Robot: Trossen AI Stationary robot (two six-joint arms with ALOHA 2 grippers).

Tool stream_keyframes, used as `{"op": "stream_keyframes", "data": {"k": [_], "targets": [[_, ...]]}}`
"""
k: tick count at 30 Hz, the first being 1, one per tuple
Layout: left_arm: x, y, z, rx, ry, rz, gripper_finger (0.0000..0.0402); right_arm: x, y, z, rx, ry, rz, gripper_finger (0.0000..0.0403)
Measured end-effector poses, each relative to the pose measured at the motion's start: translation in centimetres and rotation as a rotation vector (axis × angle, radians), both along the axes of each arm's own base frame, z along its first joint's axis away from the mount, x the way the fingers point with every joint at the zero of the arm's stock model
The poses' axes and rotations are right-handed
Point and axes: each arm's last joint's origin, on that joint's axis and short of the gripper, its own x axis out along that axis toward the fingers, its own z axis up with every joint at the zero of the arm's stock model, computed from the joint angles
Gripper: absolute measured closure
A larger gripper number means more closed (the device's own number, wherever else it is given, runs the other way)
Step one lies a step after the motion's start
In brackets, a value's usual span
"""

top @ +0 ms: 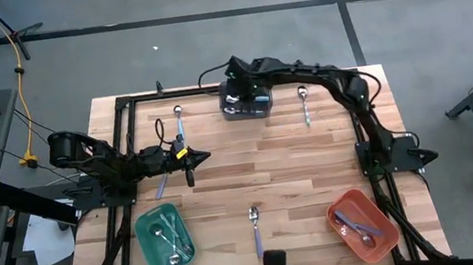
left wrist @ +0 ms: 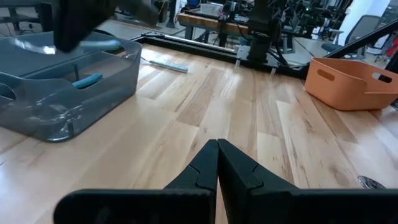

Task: Sort silverware by color (type)
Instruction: Put the blue spoon into the black bin

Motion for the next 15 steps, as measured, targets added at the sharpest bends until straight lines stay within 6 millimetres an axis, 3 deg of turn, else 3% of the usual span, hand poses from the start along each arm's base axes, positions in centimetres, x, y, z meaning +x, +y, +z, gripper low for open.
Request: {"op": "stream_keyframes", "data": {"k": [8, 15], "targets": [[0.0, 0.0, 0.1, 0.002, -0.01, 0.001, 0.0401, 0.2, -2.2, -4.0, 0.034, 0.034, -0.003, 0.0402], [0.0, 0.1, 0.1, 0.004, -0.007, 0.017, 0.0401, 0.5, -2.4, -4.8, 0.043, 0.022, -0.005, 0.0394]]}}
